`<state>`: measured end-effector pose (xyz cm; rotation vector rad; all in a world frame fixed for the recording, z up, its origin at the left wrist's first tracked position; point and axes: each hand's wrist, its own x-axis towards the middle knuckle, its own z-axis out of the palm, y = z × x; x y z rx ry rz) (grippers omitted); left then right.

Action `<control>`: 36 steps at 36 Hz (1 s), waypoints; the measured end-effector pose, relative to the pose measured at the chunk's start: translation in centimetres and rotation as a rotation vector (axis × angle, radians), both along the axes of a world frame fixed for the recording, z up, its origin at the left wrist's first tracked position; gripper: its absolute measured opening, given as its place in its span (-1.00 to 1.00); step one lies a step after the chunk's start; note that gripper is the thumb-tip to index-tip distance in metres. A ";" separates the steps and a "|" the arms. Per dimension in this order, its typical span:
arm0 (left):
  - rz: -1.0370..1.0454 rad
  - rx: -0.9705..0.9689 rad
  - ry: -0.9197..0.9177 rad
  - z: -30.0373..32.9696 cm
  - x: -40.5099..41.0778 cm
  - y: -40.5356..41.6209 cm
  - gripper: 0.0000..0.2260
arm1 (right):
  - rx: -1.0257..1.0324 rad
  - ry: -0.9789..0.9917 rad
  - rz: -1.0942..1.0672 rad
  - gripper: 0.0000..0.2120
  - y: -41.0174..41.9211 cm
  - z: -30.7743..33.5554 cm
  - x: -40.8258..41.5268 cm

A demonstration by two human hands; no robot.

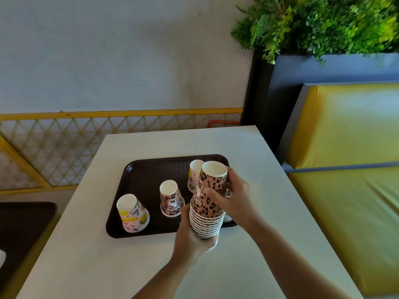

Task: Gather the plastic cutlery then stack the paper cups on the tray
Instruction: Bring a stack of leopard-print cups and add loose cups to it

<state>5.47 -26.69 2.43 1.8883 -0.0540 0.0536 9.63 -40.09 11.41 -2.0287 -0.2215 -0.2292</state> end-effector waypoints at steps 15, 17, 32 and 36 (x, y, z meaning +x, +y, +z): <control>0.003 -0.024 0.014 -0.1 0.4 -0.2 -0.27 | 0.132 -0.061 -0.062 -0.58 -0.8 1.5 0.6; 0.003 -0.018 0.012 -0.2 0.4 -0.2 -0.28 | 0.156 -0.053 -0.076 -0.61 -0.9 1.7 0.8; 0.042 -0.055 0.018 -0.4 0.4 0.1 -0.32 | 0.703 0.041 -0.255 -0.73 -3.3 4.1 3.8; 0.047 -0.069 0.027 -0.4 0.6 0.3 -0.29 | 0.467 -0.060 -0.377 -0.64 -3.6 3.0 4.4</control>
